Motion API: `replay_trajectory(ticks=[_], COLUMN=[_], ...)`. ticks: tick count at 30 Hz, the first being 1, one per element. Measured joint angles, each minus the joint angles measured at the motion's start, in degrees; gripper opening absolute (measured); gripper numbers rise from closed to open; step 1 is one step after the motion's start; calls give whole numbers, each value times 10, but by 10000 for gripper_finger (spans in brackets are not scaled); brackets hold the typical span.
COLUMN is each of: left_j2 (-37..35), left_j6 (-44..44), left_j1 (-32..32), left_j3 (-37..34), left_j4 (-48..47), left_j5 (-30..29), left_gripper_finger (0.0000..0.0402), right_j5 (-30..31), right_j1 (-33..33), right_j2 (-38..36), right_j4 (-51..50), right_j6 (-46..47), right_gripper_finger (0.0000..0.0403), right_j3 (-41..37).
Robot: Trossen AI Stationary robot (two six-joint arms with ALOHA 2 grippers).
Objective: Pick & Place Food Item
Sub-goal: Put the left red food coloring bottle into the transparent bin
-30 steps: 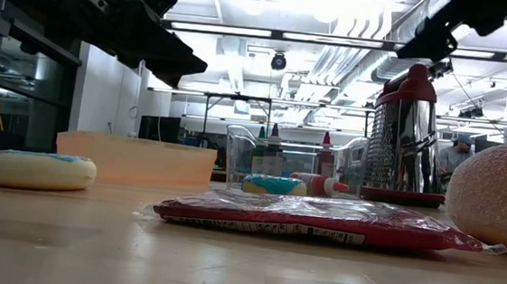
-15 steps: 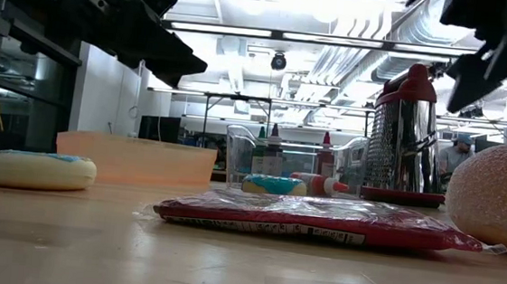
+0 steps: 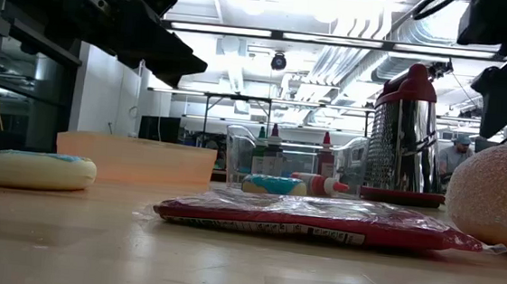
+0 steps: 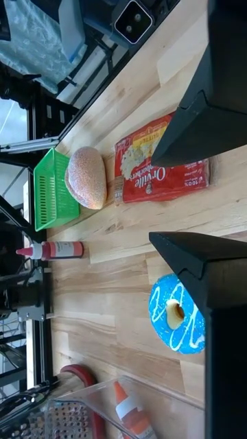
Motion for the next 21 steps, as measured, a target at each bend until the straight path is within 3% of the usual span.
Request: replay_trajectory(ticks=[5, 12, 21], left_j2=[0, 0, 0], left_j6=[0, 0, 0], left_j1=[0, 0, 0], left_j3=[0, 0, 0], left_j4=[0, 0, 0], left_j5=[0, 0, 0], left_gripper_finger=[158, 158, 158], right_j5=[47, 63, 83], right_j1=[39, 78, 109], right_j2=[-4, -3, -3], right_j4=[-23, -18, 47], right_j6=[45, 115, 168], right_gripper_finger=[353, 353, 353], right_j3=[-1, -33, -87])
